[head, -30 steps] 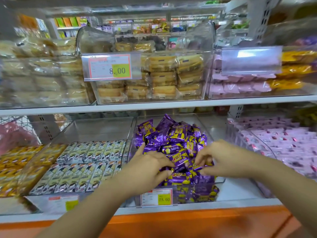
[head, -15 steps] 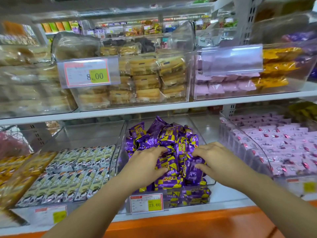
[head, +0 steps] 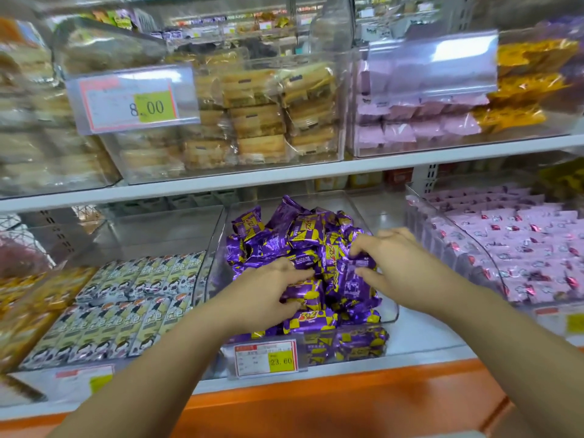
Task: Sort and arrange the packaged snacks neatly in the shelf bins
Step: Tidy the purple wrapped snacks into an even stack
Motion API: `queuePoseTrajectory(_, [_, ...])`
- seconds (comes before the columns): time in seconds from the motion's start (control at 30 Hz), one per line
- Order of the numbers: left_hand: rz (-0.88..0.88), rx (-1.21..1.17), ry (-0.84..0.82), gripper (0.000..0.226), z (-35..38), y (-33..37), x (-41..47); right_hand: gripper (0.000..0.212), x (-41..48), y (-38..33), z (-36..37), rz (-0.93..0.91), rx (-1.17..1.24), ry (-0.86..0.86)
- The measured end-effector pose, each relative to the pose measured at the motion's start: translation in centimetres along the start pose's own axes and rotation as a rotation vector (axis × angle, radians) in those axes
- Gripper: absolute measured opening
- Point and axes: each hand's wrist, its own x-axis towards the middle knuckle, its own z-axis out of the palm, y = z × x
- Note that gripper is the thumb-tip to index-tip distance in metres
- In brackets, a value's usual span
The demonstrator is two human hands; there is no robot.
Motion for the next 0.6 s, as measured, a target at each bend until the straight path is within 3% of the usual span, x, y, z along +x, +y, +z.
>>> queuePoseTrajectory(0.1, [-0.014, -0.167, -0.035, 0.056, -0.2, 0.1, -0.4, 0.014, -0.3, 0.0, -0.1, 0.019, 0.078, 0.033])
queuePoseTrajectory(0.3, [-0.028, -0.205, -0.044, 0.046, -0.5, -0.2, -1.0, 0.039, -1.3, -0.3, -0.5, 0.074, 0.399, 0.084])
queuePoseTrajectory(0.4, [-0.007, -0.139, 0.077, 0.038, -0.6, 0.2, -1.1, 0.052, -1.6, -1.0, -0.1, 0.04, 0.433, 0.071])
queuePoseTrajectory(0.5, [-0.014, -0.265, 0.224, 0.025, -0.8, 1.5, -1.0, 0.033, -1.7, -1.5, 0.5, -0.007, 0.427, 0.153])
queuePoseTrajectory(0.6, [-0.026, -0.488, 0.18, 0.021, -0.8, 2.4, -0.4, 0.022, -1.6, -2.0, 0.8, 0.016, 0.469, 0.209])
